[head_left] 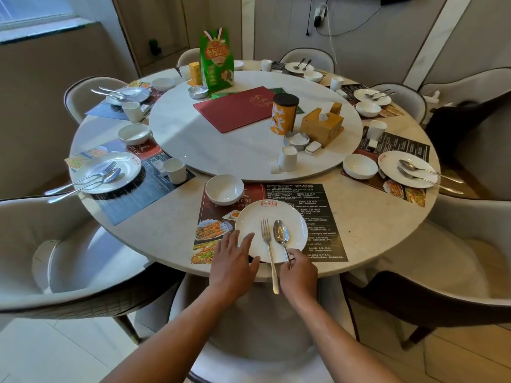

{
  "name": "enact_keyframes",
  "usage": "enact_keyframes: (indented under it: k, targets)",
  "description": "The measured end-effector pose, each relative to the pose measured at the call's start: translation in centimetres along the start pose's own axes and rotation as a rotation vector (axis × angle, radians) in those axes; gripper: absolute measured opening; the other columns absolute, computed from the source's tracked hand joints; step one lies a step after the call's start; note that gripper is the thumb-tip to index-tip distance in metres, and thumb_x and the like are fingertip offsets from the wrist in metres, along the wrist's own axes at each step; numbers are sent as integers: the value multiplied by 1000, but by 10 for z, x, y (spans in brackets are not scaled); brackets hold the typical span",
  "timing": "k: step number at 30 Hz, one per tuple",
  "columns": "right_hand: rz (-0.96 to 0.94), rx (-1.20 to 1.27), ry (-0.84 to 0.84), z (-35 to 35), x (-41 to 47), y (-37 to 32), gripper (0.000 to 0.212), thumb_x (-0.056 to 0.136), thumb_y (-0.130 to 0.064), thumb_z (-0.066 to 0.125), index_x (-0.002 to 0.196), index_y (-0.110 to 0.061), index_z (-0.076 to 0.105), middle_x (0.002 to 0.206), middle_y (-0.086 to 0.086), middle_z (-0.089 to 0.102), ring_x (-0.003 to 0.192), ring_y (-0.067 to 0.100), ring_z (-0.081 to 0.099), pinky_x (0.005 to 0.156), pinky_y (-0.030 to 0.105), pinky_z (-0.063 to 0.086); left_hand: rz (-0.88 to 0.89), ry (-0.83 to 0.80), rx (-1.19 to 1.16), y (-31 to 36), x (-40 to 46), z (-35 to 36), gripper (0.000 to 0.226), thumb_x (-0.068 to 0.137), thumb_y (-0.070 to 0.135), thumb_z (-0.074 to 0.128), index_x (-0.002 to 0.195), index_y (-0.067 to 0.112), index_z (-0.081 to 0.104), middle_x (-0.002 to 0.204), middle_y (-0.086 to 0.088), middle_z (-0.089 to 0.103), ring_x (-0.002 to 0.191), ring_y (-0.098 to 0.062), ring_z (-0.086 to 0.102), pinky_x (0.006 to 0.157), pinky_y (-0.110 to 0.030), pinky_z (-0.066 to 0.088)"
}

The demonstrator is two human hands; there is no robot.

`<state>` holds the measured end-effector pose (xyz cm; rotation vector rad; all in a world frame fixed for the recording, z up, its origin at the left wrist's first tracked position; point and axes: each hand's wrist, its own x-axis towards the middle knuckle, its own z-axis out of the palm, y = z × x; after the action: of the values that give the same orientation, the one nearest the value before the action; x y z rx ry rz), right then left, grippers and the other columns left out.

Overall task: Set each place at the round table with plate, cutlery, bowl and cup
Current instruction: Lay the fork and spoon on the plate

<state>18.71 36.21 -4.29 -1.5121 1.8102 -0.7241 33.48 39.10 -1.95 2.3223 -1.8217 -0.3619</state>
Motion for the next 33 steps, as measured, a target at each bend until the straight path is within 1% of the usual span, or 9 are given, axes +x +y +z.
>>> enact_keyframes:
  k: [3,7,10,12,15,19,23,27,33]
  targets:
    - [3,-27,-2,-3,1,-1,32,95,-8,53,120,-22,66,98,1,70,90,19,66,75,35,60,3,-4,-3,2,1,-1,64,101,56,40,157,36,17,167,-5,16,155,-27,8,125,-44,10]
    - [-16,-69,-26,-8,2,-1,29,94,-10,54,119,-22,65,92,-2,69,83,15,65,66,31,57,2,-1,-14,5,4,0,64,101,57,39,158,36,17,167,-5,15,155,-26,7,125,-45,10]
    - [-18,-123,-26,-16,5,-3,31,95,-17,55,124,-24,63,96,-3,69,86,15,62,59,23,44,9,16,-24,10,7,-1,64,101,56,39,158,35,18,167,-5,16,155,-27,9,125,-45,10]
    - [-14,-166,-23,-24,9,-4,29,95,-25,56,123,-26,61,96,-6,69,86,14,62,59,24,40,20,37,-26,14,10,-3,64,101,56,39,158,34,18,167,-5,17,155,-27,10,125,-45,11]
    - [-20,-232,-3,-40,20,-4,31,95,-35,57,124,-27,60,103,-7,69,93,17,64,68,28,45,35,57,-33,21,17,-5,64,101,56,38,158,33,19,166,-6,19,154,-28,11,126,-46,14]
    - [-43,-298,27,-63,44,-8,23,95,-31,58,117,-26,63,111,-4,66,92,16,59,73,30,47,47,76,-59,34,29,-10,62,102,54,37,157,33,21,166,-6,19,155,-28,9,125,-47,13]
    - [-76,-329,30,-77,75,-8,34,96,-33,56,129,-26,60,123,0,61,107,21,61,85,35,53,36,126,-72,51,44,-14,60,103,56,33,157,31,24,165,-6,22,154,-29,12,124,-47,13]
    - [-128,-365,-33,-85,118,-5,40,96,-36,54,135,-27,57,130,2,58,116,24,56,93,41,52,-7,164,-66,71,71,-12,60,101,52,42,155,30,28,163,-7,27,153,-29,14,124,-47,14]
    - [-258,-444,-186,-97,197,2,45,98,-36,50,141,-26,53,142,1,52,127,24,49,97,41,50,-116,197,-9,110,122,-3,56,98,51,49,149,29,38,151,-3,44,143,-26,32,119,-44,26]
